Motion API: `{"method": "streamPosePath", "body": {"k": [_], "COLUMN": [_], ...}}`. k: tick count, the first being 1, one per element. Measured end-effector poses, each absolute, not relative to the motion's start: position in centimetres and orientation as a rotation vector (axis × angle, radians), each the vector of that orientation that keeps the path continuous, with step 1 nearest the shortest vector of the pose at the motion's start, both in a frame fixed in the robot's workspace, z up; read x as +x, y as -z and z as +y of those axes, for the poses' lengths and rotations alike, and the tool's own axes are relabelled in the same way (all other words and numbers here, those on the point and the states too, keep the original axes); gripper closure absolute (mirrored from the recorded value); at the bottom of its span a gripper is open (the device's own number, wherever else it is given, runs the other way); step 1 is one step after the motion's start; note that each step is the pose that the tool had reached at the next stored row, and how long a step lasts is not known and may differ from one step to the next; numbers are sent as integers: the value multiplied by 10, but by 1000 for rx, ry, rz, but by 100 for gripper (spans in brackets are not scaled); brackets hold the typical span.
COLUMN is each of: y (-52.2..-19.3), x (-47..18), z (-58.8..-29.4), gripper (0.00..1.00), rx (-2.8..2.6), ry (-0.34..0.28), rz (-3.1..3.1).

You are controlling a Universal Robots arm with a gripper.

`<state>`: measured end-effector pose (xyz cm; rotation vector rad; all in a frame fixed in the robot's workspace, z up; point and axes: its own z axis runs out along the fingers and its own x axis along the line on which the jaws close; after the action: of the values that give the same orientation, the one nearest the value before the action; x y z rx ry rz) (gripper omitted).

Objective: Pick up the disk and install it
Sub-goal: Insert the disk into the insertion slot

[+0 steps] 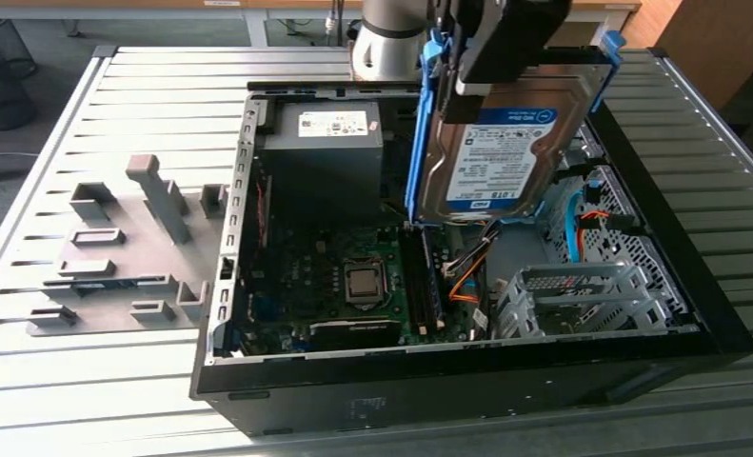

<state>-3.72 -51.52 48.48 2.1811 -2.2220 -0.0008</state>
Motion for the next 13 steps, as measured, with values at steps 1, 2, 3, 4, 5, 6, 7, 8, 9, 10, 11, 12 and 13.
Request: {"method": "streamPosePath", "body": {"k": [1, 2, 3, 4, 5, 6, 7, 8, 9, 10, 11, 12, 13], "y": [-484, -484, -484, -483, -483, -483, -482, -482, -481, -480, -480, -479, -478], "x": [-37, -37, -37, -36, -36, -36, -35, -34, -32, -30, -27, -24, -21], "z": [-517, -519, -522, -525, -528, -531, -533, -534, -535, -536, -537, -538, -539], "gripper": [64, 64, 64, 64, 64, 64, 64, 64, 64, 64, 64, 64, 64], "rx": [2181, 2181, 2181, 2181, 2181, 2181, 2181, 2181, 2181, 2181, 2181, 2181, 2181], "ry": [1, 1, 1, 1, 1, 1, 1, 1, 1, 1, 1, 1, 1], "rz": [-2222, -2222, -2222, -2222, -2222, -2222, -2222, -2222, -2222, -2222, -2222, -2222, -2222]}}
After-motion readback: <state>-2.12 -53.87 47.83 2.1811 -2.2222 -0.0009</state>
